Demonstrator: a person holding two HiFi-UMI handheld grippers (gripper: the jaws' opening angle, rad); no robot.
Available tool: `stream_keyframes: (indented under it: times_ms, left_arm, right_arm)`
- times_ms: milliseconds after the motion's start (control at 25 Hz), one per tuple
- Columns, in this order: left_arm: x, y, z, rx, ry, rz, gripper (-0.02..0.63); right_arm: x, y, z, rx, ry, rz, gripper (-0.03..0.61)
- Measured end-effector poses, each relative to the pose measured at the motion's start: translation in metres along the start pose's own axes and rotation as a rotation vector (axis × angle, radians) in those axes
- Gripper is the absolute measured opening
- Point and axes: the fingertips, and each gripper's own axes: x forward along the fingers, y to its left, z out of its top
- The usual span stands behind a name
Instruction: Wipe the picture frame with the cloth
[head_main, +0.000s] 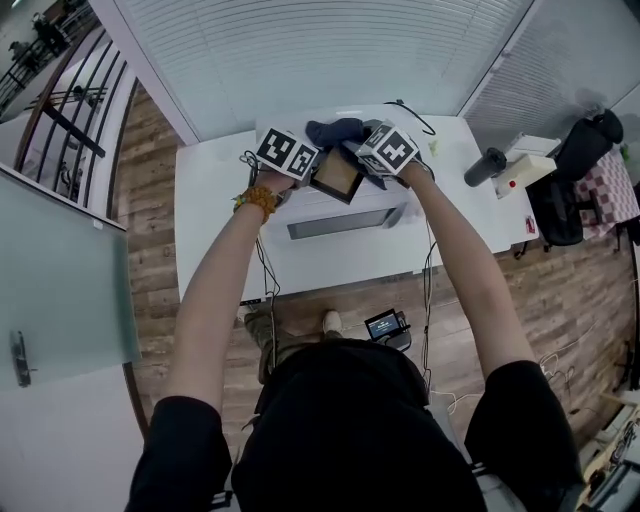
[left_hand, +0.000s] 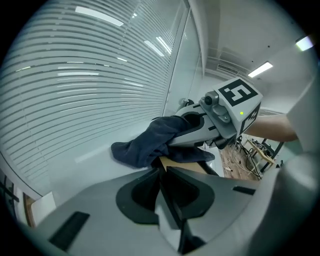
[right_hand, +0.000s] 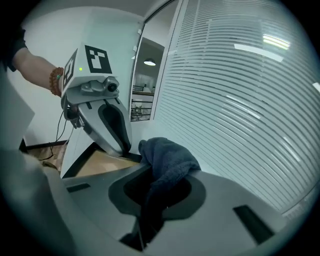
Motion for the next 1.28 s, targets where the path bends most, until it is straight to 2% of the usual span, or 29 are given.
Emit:
stream_keyframes:
  times_ms: [320,480,680,800,1120,1200,1280]
  left_arm:
    - [0.001,-0.003,0.001,-0.021,0.001,0.002,0.049]
    - [0.003,-0.003,0.000,-0.023,-0.001,0.009,0.048]
    - [0.001,-0.001,-0.002,-0.039,0.004,0.006,0.048]
    - [0.001,-0.001,0.000,-0.046,0.003,0.011,0.048]
    - [0.000,0.000,0.001,-0.057,0.001,0.017,0.048]
    - [-0.001,0.001,0.000,-0.057,-0.001,0.020,0.048]
    - [-0.002,0.003,0.002,-0.053,-0.006,0.023,0.048]
  right_arm:
    - [-0.042,0.007,-0.037,-0.015,-0.020,-0.041,0.032]
    - [-0.054,0.006,-0.053,0.069,-0.049,-0.080,0.032]
    - [-0.056,0.018,-0.050,0.105,-0.028,-0.139,0.031]
    - [-0.059,0.034,-0.046,0.117,-0.061,-0.138,0.031]
    - [-0.066,0.088,-0.033,0.071,-0.087,-0.079,0.029]
    - [-0.064,0.104,-0.028,0.053,-0.074,0.000,0.031]
    - [-0.066,0.121,-0.017,0.037,-0.064,0.155,0.031]
